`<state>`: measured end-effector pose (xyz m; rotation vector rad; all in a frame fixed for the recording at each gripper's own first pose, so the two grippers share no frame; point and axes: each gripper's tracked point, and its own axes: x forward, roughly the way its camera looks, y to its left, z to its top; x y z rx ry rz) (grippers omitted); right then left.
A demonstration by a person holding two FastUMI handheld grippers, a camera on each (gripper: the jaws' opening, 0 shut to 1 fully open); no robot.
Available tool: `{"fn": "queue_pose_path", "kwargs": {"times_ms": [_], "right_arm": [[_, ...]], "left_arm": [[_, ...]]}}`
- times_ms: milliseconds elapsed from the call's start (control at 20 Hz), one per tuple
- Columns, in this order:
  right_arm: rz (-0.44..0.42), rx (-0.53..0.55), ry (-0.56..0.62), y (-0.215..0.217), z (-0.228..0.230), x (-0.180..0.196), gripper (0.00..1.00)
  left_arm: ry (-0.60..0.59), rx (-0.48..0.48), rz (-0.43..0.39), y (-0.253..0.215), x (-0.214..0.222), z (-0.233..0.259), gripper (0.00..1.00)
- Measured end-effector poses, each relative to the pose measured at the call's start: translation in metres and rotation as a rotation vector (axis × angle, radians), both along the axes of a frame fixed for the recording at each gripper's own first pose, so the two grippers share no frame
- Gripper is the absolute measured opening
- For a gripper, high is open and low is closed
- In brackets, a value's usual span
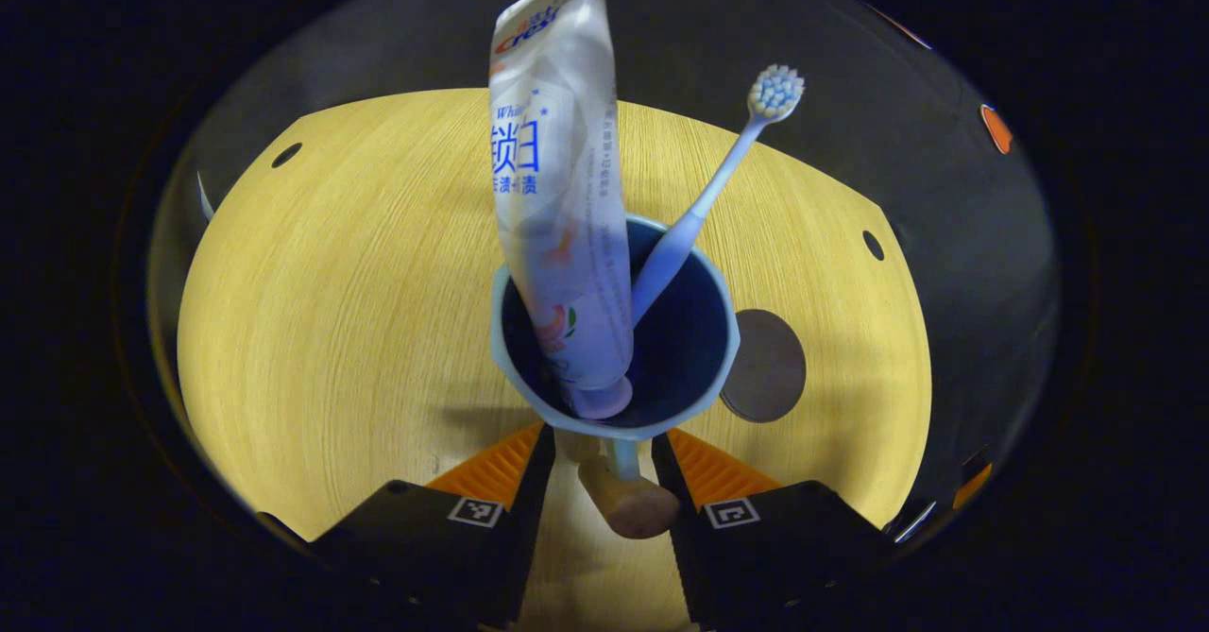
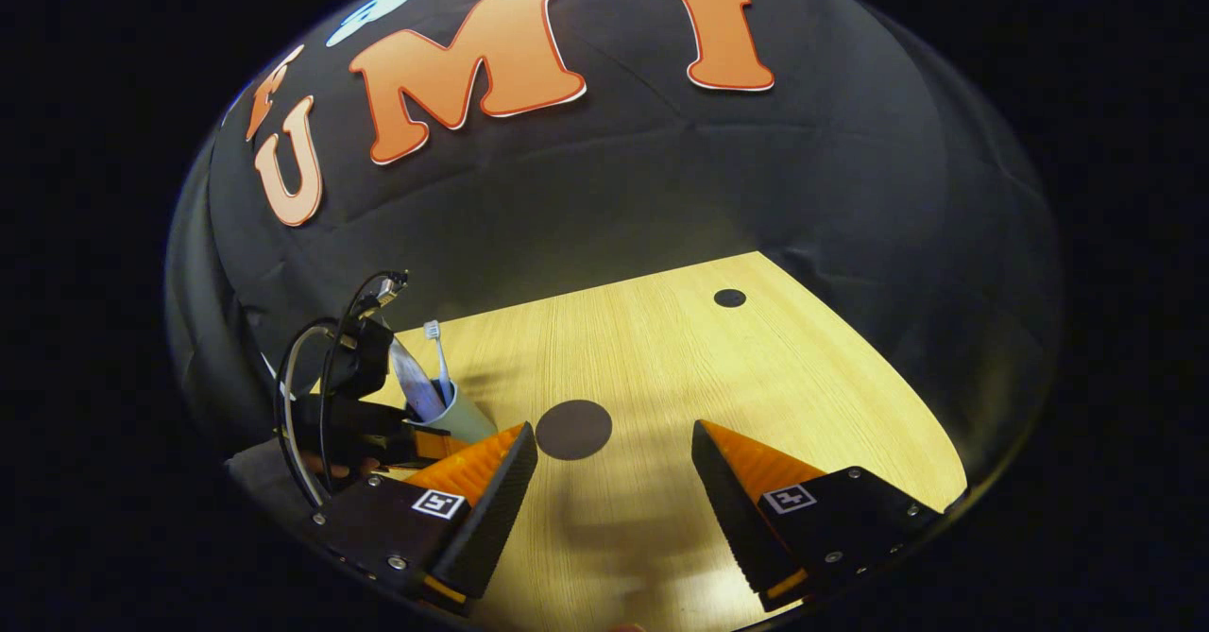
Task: Put the toothbrush and toothpaste on the desktop into the cup, then pick up the cup and place it on the coaster on the desktop.
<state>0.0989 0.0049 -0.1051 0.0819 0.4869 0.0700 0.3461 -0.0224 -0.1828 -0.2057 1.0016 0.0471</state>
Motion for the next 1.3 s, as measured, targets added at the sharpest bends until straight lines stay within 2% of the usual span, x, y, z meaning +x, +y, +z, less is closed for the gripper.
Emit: {"fn": "queue_pose_path", "kwargs": {"times_ms": [50,100,200,250,300,400,700,1150,1300], "right_arm": [[-0.005,0.001,0.007,-0.001,-0.002,0.0,0.99],[-0.007,0.006,0.014,-0.002,-0.005,0.0,0.99],[-0.012,0.013,0.019,-0.003,-0.006,-0.002,0.99],[-0.014,0.013,0.02,-0.004,-0.006,-0.002,0.99],[-0.016,0.013,0.021,-0.005,-0.008,-0.003,0.99],[-0.016,0.02,0.025,-0.005,-0.009,-0.003,0.99],[-0.018,0.029,0.041,-0.007,-0.013,-0.008,0.99],[-0.021,0.025,0.039,-0.011,-0.014,-0.012,0.99],[-0.026,0.026,0.035,-0.014,-0.013,-0.013,0.99]], "left_arm": [[0.0,0.007,0.003,0.0,-0.002,0.001,0.59],[0.005,0.007,0.0,-0.002,-0.003,0.001,0.5],[0.013,0.03,-0.004,0.001,-0.005,-0.001,0.42],[0.011,0.055,-0.005,0.002,-0.006,0.0,0.41],[0.002,0.09,-0.008,0.004,-0.007,0.002,0.36],[0.002,0.103,-0.013,0.003,-0.002,0.003,0.29],[-0.062,0.183,-0.084,-0.004,-0.005,-0.001,0.26],[-0.116,0.113,-0.06,0.0,-0.008,-0.001,0.24],[-0.13,0.121,-0.058,0.002,-0.01,0.002,0.24]]}}
